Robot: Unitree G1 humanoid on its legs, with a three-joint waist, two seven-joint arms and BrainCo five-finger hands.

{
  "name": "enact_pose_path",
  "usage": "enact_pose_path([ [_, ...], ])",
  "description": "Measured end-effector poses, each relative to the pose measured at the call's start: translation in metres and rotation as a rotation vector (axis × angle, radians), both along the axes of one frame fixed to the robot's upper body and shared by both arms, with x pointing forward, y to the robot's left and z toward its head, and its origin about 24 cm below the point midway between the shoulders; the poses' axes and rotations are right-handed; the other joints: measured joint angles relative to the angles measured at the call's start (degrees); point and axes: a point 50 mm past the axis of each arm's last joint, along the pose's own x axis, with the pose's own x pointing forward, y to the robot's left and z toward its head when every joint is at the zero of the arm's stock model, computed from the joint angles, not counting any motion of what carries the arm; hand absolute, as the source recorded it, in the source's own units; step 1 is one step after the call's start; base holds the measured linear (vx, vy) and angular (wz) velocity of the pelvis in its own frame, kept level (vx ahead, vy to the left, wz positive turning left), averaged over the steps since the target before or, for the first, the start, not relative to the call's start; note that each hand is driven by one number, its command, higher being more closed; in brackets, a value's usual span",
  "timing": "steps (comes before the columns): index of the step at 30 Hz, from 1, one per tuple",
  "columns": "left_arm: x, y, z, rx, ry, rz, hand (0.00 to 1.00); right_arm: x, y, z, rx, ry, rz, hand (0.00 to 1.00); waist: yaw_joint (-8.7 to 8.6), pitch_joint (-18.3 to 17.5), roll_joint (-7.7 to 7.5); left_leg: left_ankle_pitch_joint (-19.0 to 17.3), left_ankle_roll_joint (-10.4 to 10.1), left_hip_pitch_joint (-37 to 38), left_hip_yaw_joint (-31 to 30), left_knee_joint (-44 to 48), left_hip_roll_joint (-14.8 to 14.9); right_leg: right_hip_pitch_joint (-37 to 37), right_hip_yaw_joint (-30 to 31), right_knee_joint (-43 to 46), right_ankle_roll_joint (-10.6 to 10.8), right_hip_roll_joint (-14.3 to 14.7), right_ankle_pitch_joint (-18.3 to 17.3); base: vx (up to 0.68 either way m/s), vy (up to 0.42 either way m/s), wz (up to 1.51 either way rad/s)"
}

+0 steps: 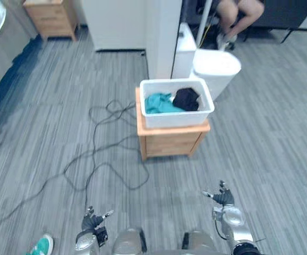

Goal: Pick up the laundry basket with both hands and put the clothes into the washing machine.

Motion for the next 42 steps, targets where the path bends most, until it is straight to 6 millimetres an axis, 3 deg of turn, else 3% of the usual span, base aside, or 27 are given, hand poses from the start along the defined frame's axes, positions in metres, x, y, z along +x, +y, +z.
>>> enact_pose_path([
  [1, 0.003, 0.001, 0.001, 0.004, -0.002, -0.002, 0.0, 0.0, -0.001, -0.001, -0.002, 0.008, 0.0, 0.0, -0.11, 0.02, -0.08, -0.37, -0.56, 1.17, 0.12, -1.43, 0.0, -1.39, -0.38, -4.65, 0.12, 0.96, 0.23, 0.42, 0.034, -0.05],
  [2, 0.006, 0.005, 0.001, 0.013, 0.0, -0.006, 0.0, 0.001, -0.003, -0.004, -0.005, 0.029, 0.004, 0.0, -1.27, 0.14, -0.97, -0.66, -1.05, 2.95, 0.19, -3.31, -0.34, -3.17, -0.92, -17.18, 0.44, 2.46, 3.43, 0.41, -0.008, 0.19],
  [3, 0.005, 0.01, 0.001, 0.023, 0.014, -0.007, 0.0, -0.004, -0.007, -0.008, -0.013, 0.058, -0.002, 0.0, -1.77, 0.16, -1.88, -1.09, -1.79, 4.8, -0.17, -4.65, -1.09, -4.13, -0.48, -28.09, 0.09, 3.33, 9.55, 0.42, -0.035, 0.27],
  [4, 0.004, 0.01, 0.0, 0.021, 0.023, -0.005, 0.0, -0.007, -0.01, -0.01, -0.021, 0.076, -0.004, 0.0, -2.23, 0.31, -2.29, -1.42, -2.35, 5.78, -0.45, -4.9, -1.55, -4.48, 0.33, -30.32, -0.29, 3.49, 13.52, 0.47, -0.081, 0.48],
  [5, -0.001, 0.006, -0.004, 0.009, 0.042, -0.003, 0.0, -0.017, -0.017, -0.015, -0.04, 0.118, -0.01, 0.0, -3.27, 0.22, -2.5, -2.25, -3.73, 7.56, -2.03, -4.57, -1.89, -3.66, 2.55, -30.55, -2.3, 4.08, 20.81, 0.62, -0.142, 0.38],
  [6, -0.003, -0.001, -0.007, -0.014, 0.046, 0.001, 0.0, -0.02, -0.026, -0.015, -0.062, 0.134, -0.013, 0.0, -2.9, 0.04, -1.26, -2.92, -4.82, 7.71, -3.46, -2.35, -0.27, -3.8, 2.92, -27.37, -5.41, 4.95, 18.84, 0.62, -0.152, 0.22],
  [8, -0.007, -0.004, -0.009, -0.026, 0.054, 0.016, 0.0, -0.02, -0.026, -0.014, -0.065, 0.128, -0.013, 0.0, -2.6, 0.53, -0.38, -2.91, -5.22, 5.16, -4.37, 6.48, 1.41, -3.76, 2.54, -23.32, -6.03, 5.22, 14.92, 0.49, -0.162, -0.02],
  [9, -0.008, -0.011, -0.01, -0.049, 0.048, 0.03, 0.0, -0.02, -0.025, -0.012, -0.068, 0.115, -0.007, 0.0, -2.85, 1.1, 1.51, -0.22, -7.95, 0.35, -6.54, 21.68, 4.27, -0.86, 1.29, -21.51, -7.03, 6.29, 11.46, 0.48, -0.179, 0.11],
  [11, -0.015, -0.018, -0.011, -0.073, 0.039, 0.058, 0.0, -0.022, -0.022, -0.011, -0.058, 0.106, 0.013, 0.0, -1.85, 1.18, 2.7, 5.93, -8.25, -5.35, -9.03, 37.56, 7.79, 3.02, 1.54, -21.18, -8.2, 7.89, 8.75, 0.41, -0.108, -0.2],
  [12, -0.017, -0.02, -0.012, -0.08, 0.041, 0.06, 0.0, -0.02, -0.019, -0.009, -0.051, 0.086, 0.012, 0.0, -1.04, 1.02, 2.89, 4.63, -7.63, -8.84, -9.59, 45.27, 9.28, 5.85, 2.19, -21.25, -8.51, 8.55, 7.15, 0.41, -0.061, -0.42],
  [13, -0.017, -0.021, -0.012, -0.082, 0.041, 0.06, 0.0, -0.017, -0.016, -0.006, -0.044, 0.069, 0.014, 0.0, -0.89, 0.98, 2.41, 3.92, -7.18, -10.97, -9.62, 47.1, 9.69, 7.64, 2.46, -21.69, -8.62, 8.42, 6.43, 0.46, -0.062, -0.32],
  [15, -0.013, -0.022, -0.009, -0.084, 0.02, 0.056, 0.0, -0.012, -0.014, -0.002, -0.038, 0.038, 0.011, 0.0, -0.66, 0.99, 1.47, 1.55, -6.19, -14.77, -9.2, 40.9, 9.52, 10.69, 3.31, -24.07, -7.93, 7.88, 5.51, 0.4, -0.012, -0.23],
  [17, -0.008, -0.023, -0.006, -0.08, 0.0, 0.045, 0.0, -0.01, -0.016, 0.001, -0.038, 0.02, 0.0, 0.0, -0.3, 0.82, 1.7, 0.16, -5.85, -16.0, -8.17, 30.52, 9.01, 12.12, 3.78, -25.22, -7.06, 7.36, 4.9, 0.29, 0.093, -0.12],
  [18, -0.006, -0.024, -0.005, -0.08, -0.007, 0.041, 0.0, -0.013, -0.02, 0.001, -0.041, 0.022, -0.021, 0.0, -0.36, 0.59, 1.73, 0.75, -6.33, -15.35, -7.57, 20.32, 7.48, 12.8, 3.75, -25.01, -6.04, 6.46, 4.32, 0.29, 0.167, 0.08],
  [19, -0.006, -0.027, -0.006, -0.083, -0.005, 0.027, 0.0, -0.019, -0.029, 0.002, -0.051, 0.024, -0.058, 0.0, -0.36, 0.05, 2.51, 3.94, -7.36, -13.59, -7.34, 9.28, 6.14, 13.29, 3.84, -24.7, -4.39, 6.46, 3.29, 0.29, 0.189, 0.1],
  [22, 0.0, -0.025, 0.0, -0.068, -0.033, 0.011, 0.0, -0.021, -0.031, 0.008, -0.059, -0.003, -0.09, 0.0, -0.73, -0.96, 0.19, 3.29, -7.1, -11.8, -6.34, 6.12, 3.12, 13.17, 4.1, -23.88, -2.58, 3.72, 2.02, 0.23, 0.138, 0.15],
  [26, 0.019, -0.017, 0.021, -0.018, -0.152, -0.014, 0.0, 0.006, -0.033, 0.045, -0.102, -0.2, -0.075, 0.0, -0.93, -1.67, -0.68, 2.71, -6.2, -10.38, -4.81, 3.82, 0.76, 13.38, 6.86, -26.75, -1.34, 1.98, 2.59, 0.13, 0.146, -0.12],
  [32, 0.038, -0.015, 0.038, -0.021, -0.256, -0.015, 0.0, 0.03, -0.054, 0.065, -0.201, -0.251, -0.064, 0.0, -1.31, -2.38, 0.47, 3.14, -5.48, -11.75, -4.98, 1.83, -0.28, 13.63, 7.86, -33.49, 0.33, 2.1, 5.31, 0.03, 0.044, -0.1],
  [35, 0.063, -0.026, 0.05, -0.022, -0.315, -0.066, 0.0, 0.052, -0.062, 0.075, -0.259, -0.257, -0.047, 0.0, -1.39, -2.39, 1.63, 4.97, -3.29, -15.51, -4.99, 0.14, -0.43, 10.59, 8.15, -36.05, 0.27, 2.44, 8.25, -0.01, 0.039, -0.05],
  [38, 0.106, -0.042, 0.075, 0.003, -0.415, -0.167, 0.0, 0.09, -0.051, 0.093, -0.266, -0.298, 0.003, 0.0, -1.44, 0.08, 2.12, 7.33, -1.69, -18.52, -6.3, -1.03, -0.34, 7.34, 8.2, -36.05, -0.03, 2.87, 10.08, -0.08, 0.012, 0.02],
  [42, 0.164, -0.061, 0.121, 0.032, -0.568, -0.239, 0.0, 0.149, -0.039, 0.152, -0.284, -0.431, 0.025, 0.0, -1.36, 4.52, 2.84, 11.45, -2.23, -22.1, -6.58, -4.29, -0.58, 1.47, 8.68, -34.99, -0.38, 3.01, 11.95, -0.16, 0.009, -0.05],
])
